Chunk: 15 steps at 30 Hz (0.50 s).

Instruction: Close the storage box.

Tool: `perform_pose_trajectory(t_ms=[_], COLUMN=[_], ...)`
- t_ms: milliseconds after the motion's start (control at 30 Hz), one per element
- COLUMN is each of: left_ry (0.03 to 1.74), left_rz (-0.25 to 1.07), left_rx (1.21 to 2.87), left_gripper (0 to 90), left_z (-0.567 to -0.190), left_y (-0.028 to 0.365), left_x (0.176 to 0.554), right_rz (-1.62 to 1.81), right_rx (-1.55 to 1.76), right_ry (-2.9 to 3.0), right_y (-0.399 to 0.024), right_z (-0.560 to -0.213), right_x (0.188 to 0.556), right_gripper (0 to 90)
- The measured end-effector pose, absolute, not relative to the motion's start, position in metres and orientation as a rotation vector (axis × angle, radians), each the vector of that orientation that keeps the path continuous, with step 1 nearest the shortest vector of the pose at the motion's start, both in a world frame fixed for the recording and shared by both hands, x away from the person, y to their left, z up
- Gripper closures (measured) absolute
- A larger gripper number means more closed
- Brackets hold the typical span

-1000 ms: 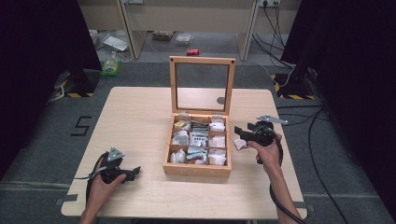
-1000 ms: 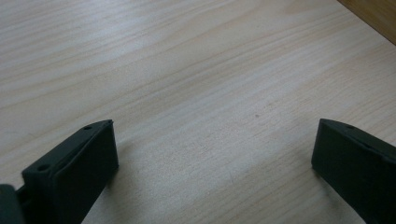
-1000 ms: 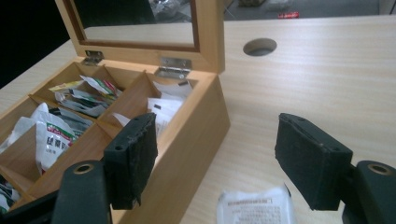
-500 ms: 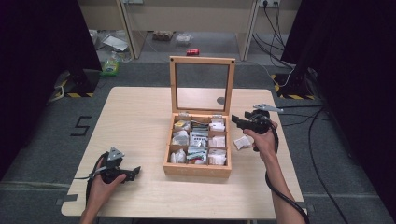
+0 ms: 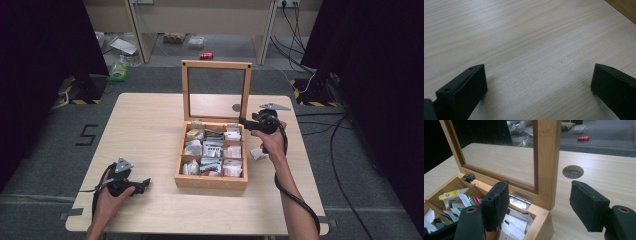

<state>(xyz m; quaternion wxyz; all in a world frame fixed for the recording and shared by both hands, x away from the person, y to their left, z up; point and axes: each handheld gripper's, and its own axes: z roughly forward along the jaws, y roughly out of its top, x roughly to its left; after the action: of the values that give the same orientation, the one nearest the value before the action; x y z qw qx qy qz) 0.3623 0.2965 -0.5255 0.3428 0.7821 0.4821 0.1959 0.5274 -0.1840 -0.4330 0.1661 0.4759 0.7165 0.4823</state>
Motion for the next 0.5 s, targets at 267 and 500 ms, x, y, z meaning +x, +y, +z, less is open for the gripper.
perform_pose_trajectory(t_ms=[267, 500], left_ry=[1.253, 1.253], left_rz=[0.509, 0.509], left_rx=[2.033, 2.033], left_gripper=[0.0, 0.0], left_z=[-0.525, -0.525], left_y=[0.296, 0.296], left_x=[0.362, 0.362], right_rz=[1.378, 1.387], right_rx=[1.33, 1.31], right_ry=[2.052, 2.049], right_y=[-0.176, -0.168], right_z=[-0.435, -0.432], right_x=[0.542, 0.555], right_gripper=[35.2, 39.8])
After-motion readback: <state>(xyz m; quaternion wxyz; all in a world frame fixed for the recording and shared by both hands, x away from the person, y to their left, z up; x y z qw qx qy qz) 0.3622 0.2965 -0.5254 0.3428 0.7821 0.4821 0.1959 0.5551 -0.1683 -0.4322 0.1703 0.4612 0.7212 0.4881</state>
